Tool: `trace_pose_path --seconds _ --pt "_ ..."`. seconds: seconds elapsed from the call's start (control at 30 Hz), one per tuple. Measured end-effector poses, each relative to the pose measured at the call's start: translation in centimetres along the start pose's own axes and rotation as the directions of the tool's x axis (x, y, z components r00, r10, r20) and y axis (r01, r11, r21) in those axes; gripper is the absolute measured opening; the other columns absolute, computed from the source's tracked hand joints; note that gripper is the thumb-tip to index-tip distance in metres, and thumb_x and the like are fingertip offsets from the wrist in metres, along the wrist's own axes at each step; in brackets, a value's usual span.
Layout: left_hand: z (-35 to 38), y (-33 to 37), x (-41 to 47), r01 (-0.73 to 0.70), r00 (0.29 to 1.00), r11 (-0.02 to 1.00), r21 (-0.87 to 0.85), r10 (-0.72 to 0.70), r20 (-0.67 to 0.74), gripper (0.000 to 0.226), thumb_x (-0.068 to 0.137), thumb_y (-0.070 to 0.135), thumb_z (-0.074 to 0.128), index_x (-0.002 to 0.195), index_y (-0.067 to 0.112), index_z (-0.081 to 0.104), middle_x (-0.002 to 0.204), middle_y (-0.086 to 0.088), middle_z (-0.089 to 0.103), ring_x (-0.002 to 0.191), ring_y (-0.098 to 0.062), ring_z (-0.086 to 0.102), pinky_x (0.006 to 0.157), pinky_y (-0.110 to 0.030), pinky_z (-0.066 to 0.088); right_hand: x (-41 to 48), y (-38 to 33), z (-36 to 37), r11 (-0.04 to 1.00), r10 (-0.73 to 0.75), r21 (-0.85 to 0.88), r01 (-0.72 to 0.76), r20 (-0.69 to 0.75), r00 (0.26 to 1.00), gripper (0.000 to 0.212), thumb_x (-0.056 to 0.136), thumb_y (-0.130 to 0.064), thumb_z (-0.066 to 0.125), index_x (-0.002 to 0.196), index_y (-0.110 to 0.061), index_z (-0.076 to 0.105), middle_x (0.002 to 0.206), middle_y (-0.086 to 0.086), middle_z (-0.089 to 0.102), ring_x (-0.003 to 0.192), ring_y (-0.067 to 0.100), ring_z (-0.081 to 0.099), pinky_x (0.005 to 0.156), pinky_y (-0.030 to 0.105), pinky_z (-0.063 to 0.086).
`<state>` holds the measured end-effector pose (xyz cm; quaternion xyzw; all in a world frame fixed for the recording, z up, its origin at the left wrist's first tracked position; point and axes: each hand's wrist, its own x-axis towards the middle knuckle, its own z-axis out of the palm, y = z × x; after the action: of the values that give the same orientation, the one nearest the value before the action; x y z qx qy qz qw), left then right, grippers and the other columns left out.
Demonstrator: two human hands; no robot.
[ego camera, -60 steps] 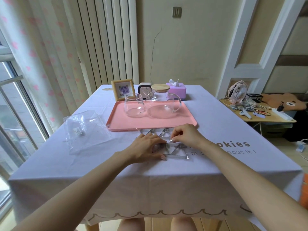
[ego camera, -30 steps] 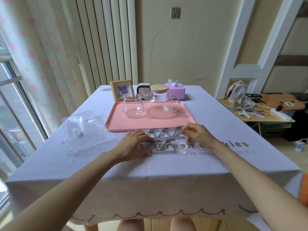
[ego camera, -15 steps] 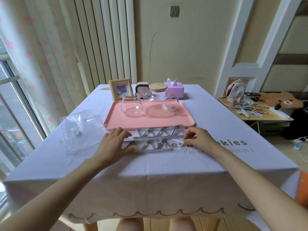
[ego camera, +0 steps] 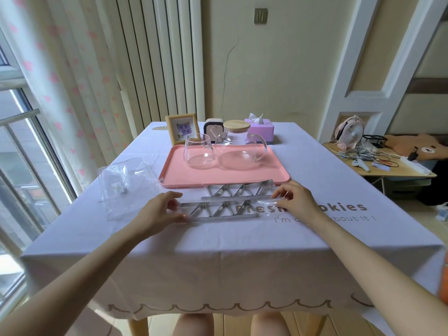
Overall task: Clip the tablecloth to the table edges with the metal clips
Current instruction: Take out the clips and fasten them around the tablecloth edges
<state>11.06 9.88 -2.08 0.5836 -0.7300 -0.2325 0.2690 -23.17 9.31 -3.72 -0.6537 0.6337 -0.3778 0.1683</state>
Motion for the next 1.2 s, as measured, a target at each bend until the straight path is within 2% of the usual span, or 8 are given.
trace_pose_path --seconds 0.17,0.27,0.37,0.6,0.77,0.93,1.03,1.2 --pt "0.7 1.1 0.4 0.175 0.974 0.909 -0.377 -0.216 -0.068 0.033 0.077 0.003 0.073 0.106 0.006 0.056 0.082 -0.008 0.059 0.062 -0.019 0.056 0.048 -0.013 0.048 -0.2 0.2 0.0 1.000 0.012 0.019 -0.012 -0.006 1.000 0.022 0.069 0.007 0.070 0.072 -0.015 0.069 0.077 -0.003 0.054 0.064 0.014 0.053 0.068 0.030 0.049" --pt "0.6 1.5 1.0 0.246 0.951 0.779 -0.576 -0.309 -0.012 0.025 0.073 -0.010 0.071 0.093 -0.002 0.057 0.079 -0.016 0.059 0.062 -0.021 0.058 0.048 -0.013 0.052 -0.4 0.2 0.1 0.999 0.010 0.044 -0.010 0.000 1.000 0.019 0.071 0.005 0.069 0.071 -0.014 0.068 0.079 0.002 0.058 0.063 0.018 0.058 0.067 0.031 0.050" --pt "0.1 2.0 1.5 0.276 0.934 0.697 -0.662 -0.357 0.013 0.014 0.073 -0.015 0.068 0.069 -0.005 0.059 0.051 -0.009 0.060 0.046 -0.015 0.060 0.047 -0.014 0.052 -0.4 0.3 0.1 0.998 0.012 0.066 -0.012 -0.010 1.000 0.021 0.074 0.004 0.068 0.068 -0.016 0.067 0.081 0.007 0.062 0.061 0.019 0.059 0.062 0.026 0.048" --pt "0.4 3.2 2.4 0.245 0.937 0.845 -0.476 -0.333 -0.109 0.025 0.085 0.002 0.064 0.064 0.007 0.051 0.063 -0.006 0.056 0.060 -0.014 0.052 0.054 -0.023 0.037 -0.5 0.4 0.1 0.995 0.023 0.093 -0.021 -0.027 0.999 0.017 0.075 0.003 0.068 0.070 -0.014 0.068 0.077 0.005 0.063 0.056 0.013 0.055 0.058 0.019 0.045" --pt "0.9 3.6 2.5 0.185 0.952 0.880 -0.438 -0.271 -0.142 0.019 0.088 -0.003 0.051 0.074 0.008 0.043 0.073 -0.014 0.064 0.066 -0.021 0.064 0.056 -0.026 0.044 -0.6 0.1 0.0 0.991 0.027 0.134 -0.023 -0.025 0.999 0.012 0.077 0.001 0.067 0.073 -0.009 0.068 0.074 0.006 0.063 0.050 0.004 0.054 0.055 0.015 0.044" --pt "1.3 4.3 2.4 0.133 0.953 0.772 -0.622 -0.272 -0.135 0.020 0.091 -0.004 0.038 0.079 0.011 0.033 0.069 -0.012 0.061 0.044 -0.011 0.064 0.041 -0.023 0.050 -0.7 -0.1 0.0 0.987 0.036 0.155 -0.033 -0.019 0.999 0.007 0.078 0.000 0.067 0.075 -0.007 0.068 0.060 -0.001 0.061 0.048 0.003 0.051 0.052 0.012 0.042" --pt "1.1 4.3 2.4 0.152 0.966 0.779 -0.608 -0.246 -0.074 0.010 0.094 0.012 0.050 0.091 0.005 0.043 0.068 -0.010 0.068 0.047 -0.010 0.064 0.047 -0.023 0.053 -0.8 -0.1 -0.1 0.985 0.040 0.170 -0.035 -0.022 0.999 0.008 0.076 0.003 0.066 0.076 -0.004 0.068 0.060 0.000 0.061 0.047 0.003 0.051 0.052 0.012 0.042" --pt "1.0 3.6 2.4 0.202 0.977 0.829 -0.522 -0.208 0.048 0.038 0.074 0.004 0.075 0.058 0.010 0.042 0.047 -0.002 0.043 0.037 -0.007 0.038 0.042 -0.016 0.031 -0.8 -0.2 0.0 0.983 0.035 0.179 -0.032 -0.014 0.999 0.008 0.077 0.005 0.065 0.079 -0.003 0.068 0.060 0.001 0.061 0.046 0.001 0.051 0.051 0.010 0.041"
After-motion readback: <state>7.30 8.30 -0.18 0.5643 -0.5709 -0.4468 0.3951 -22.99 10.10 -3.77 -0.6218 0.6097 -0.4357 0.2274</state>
